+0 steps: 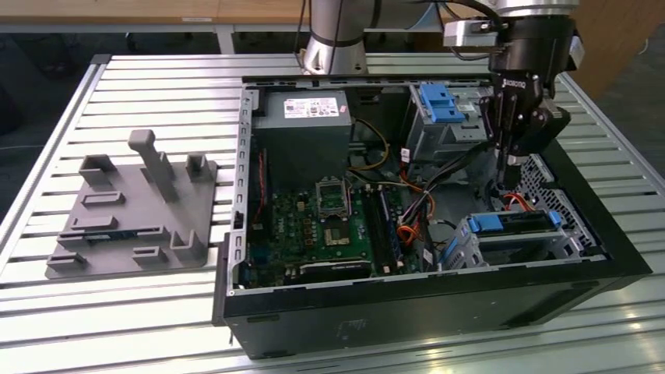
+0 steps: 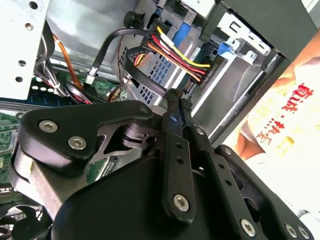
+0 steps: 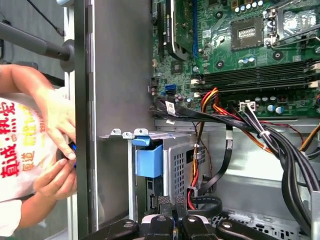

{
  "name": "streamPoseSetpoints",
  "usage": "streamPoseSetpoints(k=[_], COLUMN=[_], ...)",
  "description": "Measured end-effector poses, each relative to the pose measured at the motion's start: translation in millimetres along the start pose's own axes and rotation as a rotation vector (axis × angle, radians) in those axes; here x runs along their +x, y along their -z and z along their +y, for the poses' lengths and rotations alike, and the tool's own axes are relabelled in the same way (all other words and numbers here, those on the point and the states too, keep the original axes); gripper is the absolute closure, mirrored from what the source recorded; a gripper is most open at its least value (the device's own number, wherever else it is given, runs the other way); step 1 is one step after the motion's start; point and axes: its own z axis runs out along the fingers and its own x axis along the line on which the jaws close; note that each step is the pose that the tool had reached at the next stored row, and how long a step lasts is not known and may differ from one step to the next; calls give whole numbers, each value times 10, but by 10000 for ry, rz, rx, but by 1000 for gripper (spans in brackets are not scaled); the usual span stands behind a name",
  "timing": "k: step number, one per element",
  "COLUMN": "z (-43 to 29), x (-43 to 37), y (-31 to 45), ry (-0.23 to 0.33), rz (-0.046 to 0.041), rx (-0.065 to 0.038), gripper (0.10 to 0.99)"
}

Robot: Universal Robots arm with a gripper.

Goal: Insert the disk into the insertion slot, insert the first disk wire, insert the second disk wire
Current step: 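Insert the second disk wire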

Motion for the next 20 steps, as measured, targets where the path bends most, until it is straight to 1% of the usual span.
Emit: streamPoseSetpoints(k=[1, 3, 5, 6, 9, 10, 11, 12, 19, 20], z=[-1, -5, -7, -8, -9, -9, -10, -10, -12, -13], x=[23, 78, 119, 138, 190, 204, 216, 227, 305, 317], y=[14, 52, 47, 36, 5, -3, -10, -16, -62, -70], ry=[0, 2, 0, 0, -1, -3, -8, -13, -34, -36], rz=[-41, -67, -79, -105, -245, -328, -441, -574, -1682, -1812], rx=[-1, -1, -3, -4, -7, -5, -2, 0, -11, -14], gripper=[937, 937, 937, 937, 937, 937, 937, 937, 937, 937])
